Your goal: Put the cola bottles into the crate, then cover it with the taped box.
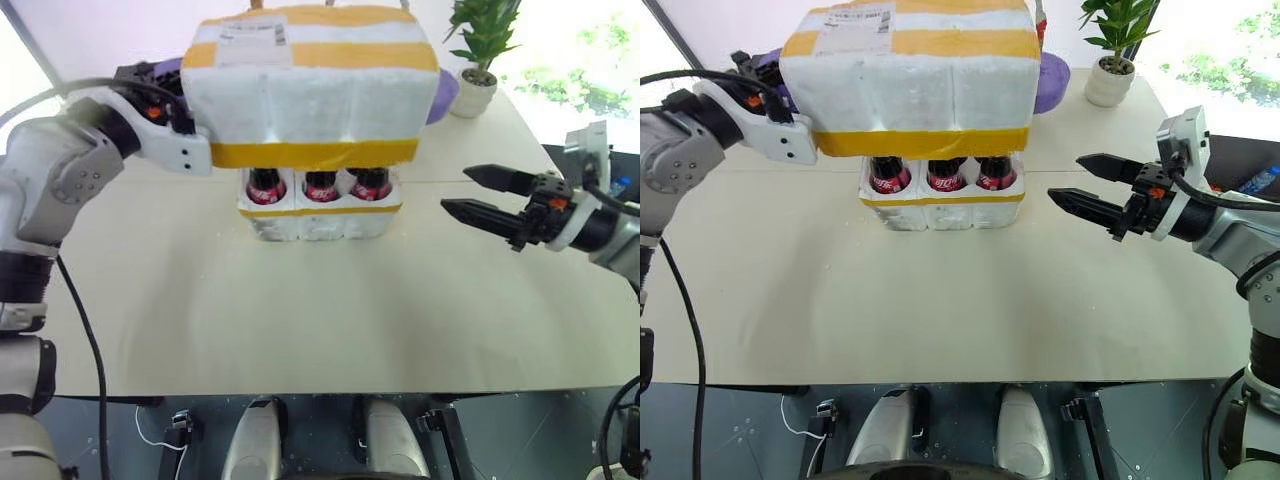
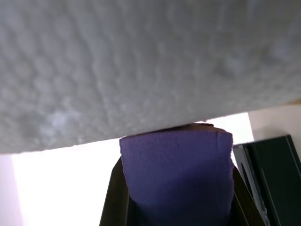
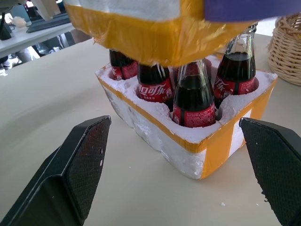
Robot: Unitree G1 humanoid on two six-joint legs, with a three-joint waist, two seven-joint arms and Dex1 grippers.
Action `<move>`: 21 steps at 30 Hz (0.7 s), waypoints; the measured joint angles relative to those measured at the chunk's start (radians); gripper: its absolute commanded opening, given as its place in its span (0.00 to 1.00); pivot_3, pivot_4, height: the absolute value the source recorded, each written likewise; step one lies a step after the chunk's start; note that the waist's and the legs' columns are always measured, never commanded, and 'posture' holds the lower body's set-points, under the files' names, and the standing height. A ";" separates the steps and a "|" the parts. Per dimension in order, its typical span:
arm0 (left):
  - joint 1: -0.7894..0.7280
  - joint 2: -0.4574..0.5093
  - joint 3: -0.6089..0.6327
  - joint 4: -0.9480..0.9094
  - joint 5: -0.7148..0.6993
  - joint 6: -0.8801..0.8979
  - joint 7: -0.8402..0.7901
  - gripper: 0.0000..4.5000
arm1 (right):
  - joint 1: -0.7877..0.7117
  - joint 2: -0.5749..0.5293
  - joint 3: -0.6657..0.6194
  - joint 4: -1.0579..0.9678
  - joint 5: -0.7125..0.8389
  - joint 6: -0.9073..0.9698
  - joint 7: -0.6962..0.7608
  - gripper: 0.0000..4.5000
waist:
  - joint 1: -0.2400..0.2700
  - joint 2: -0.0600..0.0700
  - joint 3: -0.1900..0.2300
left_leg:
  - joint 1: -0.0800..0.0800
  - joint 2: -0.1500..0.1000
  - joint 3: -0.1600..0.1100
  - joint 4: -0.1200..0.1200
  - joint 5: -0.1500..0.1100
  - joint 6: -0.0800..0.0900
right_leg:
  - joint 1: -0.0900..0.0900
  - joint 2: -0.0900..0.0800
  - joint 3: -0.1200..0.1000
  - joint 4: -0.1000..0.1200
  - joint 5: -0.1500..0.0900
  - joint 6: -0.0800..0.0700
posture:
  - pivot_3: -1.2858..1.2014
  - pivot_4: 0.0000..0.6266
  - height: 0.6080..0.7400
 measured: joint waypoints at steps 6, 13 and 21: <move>0.000 -0.014 0.012 -0.054 -0.034 0.028 -0.023 0.07 | 0.000 0.002 0.000 0.026 0.000 -0.006 0.008 1.00 | -0.002 0.000 0.000 | 0.000 0.000 0.000 0.000 0.000 0.000 | 0.000 0.000 0.000 0.000 0.000 0.000 | 0.52 0.24 0.97; 0.044 -0.001 0.003 -0.039 0.022 0.049 -0.043 0.07 | 0.011 0.002 -0.010 0.037 0.000 -0.016 0.010 1.00 | -0.001 0.000 0.000 | 0.000 0.000 0.000 0.000 0.000 0.000 | 0.000 0.000 0.000 0.000 0.000 0.000 | 0.52 0.24 0.97; 0.077 -0.040 -0.012 -0.104 0.046 0.091 -0.067 0.07 | 0.019 0.003 -0.012 0.037 0.000 -0.022 0.004 1.00 | 0.002 0.000 0.000 | 0.000 0.000 0.000 0.000 0.000 0.000 | 0.000 0.000 0.000 0.000 0.000 0.000 | 0.52 0.24 0.97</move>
